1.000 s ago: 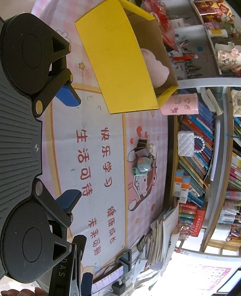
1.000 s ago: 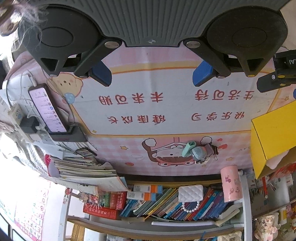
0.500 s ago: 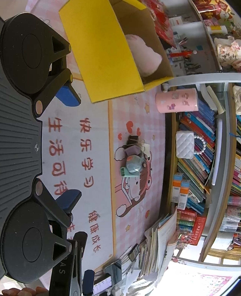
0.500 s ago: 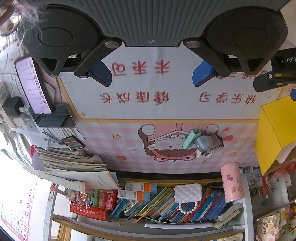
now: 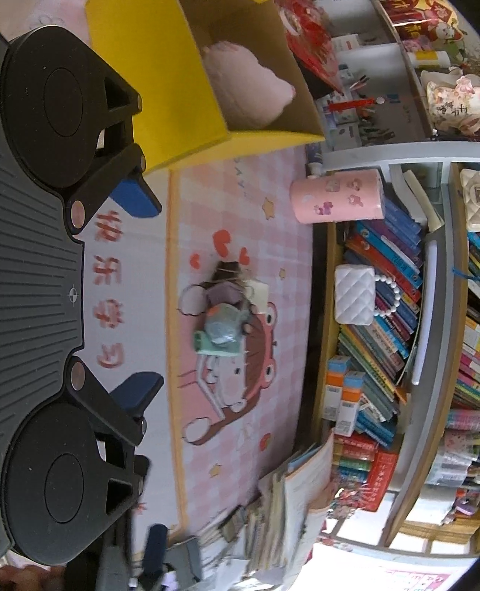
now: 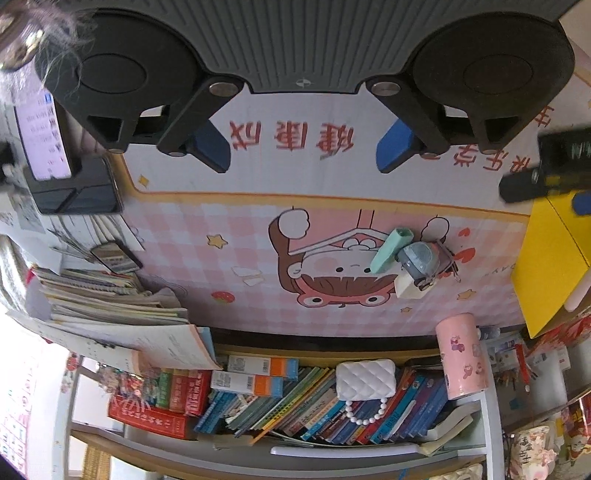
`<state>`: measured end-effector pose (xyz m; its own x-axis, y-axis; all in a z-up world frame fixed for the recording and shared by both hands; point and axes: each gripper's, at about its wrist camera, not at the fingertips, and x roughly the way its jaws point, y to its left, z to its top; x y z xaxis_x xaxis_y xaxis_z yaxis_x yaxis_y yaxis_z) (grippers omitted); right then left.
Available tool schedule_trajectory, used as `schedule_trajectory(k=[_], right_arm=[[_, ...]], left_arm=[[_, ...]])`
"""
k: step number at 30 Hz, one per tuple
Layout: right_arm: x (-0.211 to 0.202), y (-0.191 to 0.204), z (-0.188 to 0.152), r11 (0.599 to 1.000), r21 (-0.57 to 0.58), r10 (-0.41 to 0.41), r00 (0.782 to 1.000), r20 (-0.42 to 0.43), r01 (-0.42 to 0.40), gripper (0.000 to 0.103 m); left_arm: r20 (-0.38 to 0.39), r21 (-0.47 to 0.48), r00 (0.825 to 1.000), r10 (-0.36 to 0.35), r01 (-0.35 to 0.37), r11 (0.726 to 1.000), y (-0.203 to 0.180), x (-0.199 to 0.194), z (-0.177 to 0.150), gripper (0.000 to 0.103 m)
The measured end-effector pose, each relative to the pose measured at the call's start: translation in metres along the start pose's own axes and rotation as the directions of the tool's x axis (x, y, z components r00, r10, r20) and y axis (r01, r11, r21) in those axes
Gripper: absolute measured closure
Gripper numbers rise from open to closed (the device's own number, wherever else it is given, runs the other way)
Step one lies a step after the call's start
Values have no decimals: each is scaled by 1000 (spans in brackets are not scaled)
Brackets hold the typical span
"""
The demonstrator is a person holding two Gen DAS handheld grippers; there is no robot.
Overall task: Organize objects
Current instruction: 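Grasp the grey toy car with the left tool while the right tool approaches the green USB stick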
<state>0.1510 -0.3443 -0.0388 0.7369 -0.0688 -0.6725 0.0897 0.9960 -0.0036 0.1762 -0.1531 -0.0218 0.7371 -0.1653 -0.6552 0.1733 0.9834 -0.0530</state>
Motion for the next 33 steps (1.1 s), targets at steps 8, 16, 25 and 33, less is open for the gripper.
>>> schedule_trajectory(k=[8, 16, 25, 33], right_arm=[[20, -1, 9, 996, -67, 55, 998, -16, -56, 25], [30, -3, 14, 988, -128, 82, 997, -4, -82, 25], [39, -11, 8, 986, -143, 81, 996, -34, -85, 25], [41, -14, 7, 987, -142, 74, 996, -42, -79, 25]], left_arm=[[1, -33, 1000, 15, -15, 999, -11, 48, 35, 27], [-31, -27, 999, 28, -29, 999, -23, 103, 45, 27], [-18, -51, 994, 108, -109, 993, -33, 136, 50, 44], [-62, -53, 996, 58, -61, 997, -26, 142, 48, 55]])
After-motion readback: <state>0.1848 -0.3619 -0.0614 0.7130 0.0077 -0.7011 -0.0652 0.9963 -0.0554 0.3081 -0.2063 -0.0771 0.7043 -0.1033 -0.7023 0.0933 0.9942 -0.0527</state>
